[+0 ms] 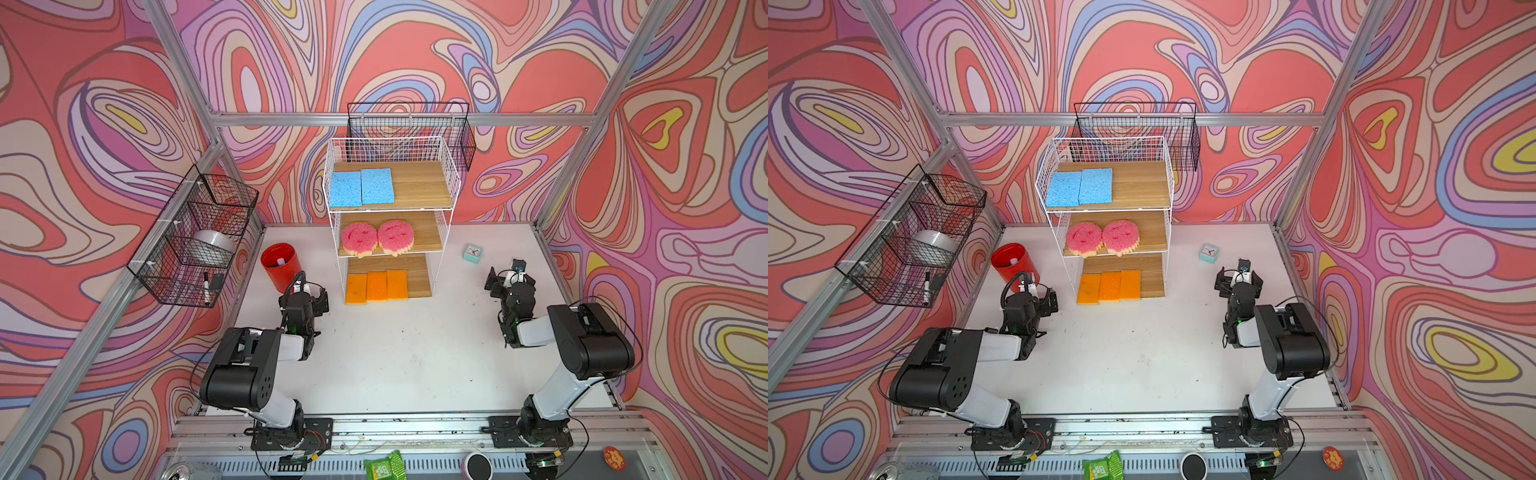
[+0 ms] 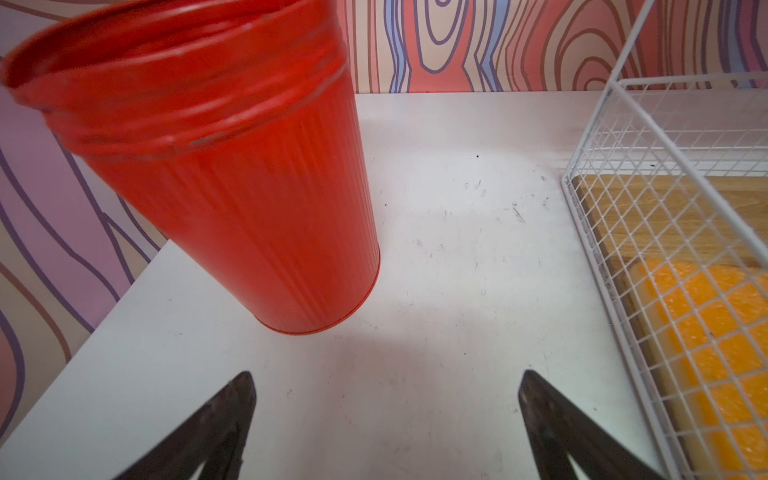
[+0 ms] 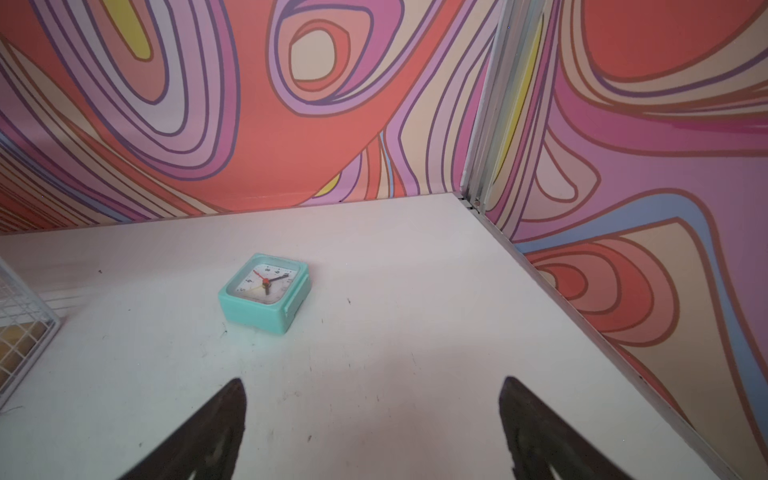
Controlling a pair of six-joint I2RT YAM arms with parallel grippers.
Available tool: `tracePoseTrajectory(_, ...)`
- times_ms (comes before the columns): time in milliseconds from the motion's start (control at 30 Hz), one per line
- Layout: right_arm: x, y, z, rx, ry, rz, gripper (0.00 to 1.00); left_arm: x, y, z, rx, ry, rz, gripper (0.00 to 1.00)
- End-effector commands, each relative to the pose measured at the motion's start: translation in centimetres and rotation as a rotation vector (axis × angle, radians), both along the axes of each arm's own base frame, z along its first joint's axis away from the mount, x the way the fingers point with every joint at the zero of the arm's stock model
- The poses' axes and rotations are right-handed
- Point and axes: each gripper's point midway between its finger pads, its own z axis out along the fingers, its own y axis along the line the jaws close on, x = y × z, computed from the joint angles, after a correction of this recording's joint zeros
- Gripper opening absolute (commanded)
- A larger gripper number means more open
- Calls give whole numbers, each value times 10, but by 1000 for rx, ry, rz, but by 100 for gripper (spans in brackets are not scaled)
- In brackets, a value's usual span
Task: Place and organize the cleaning sponges onto the shelf
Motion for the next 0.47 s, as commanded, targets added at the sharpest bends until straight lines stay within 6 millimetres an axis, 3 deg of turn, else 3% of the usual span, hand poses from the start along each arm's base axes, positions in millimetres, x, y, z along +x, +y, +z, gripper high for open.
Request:
tracePoseTrajectory(0, -6, 11, -24, 48, 98, 59, 98, 4, 0, 9, 13, -35, -9, 100)
tracePoseTrajectory(433, -6, 11, -24, 48, 96, 61, 98, 4, 0, 9, 11, -37, -10, 100)
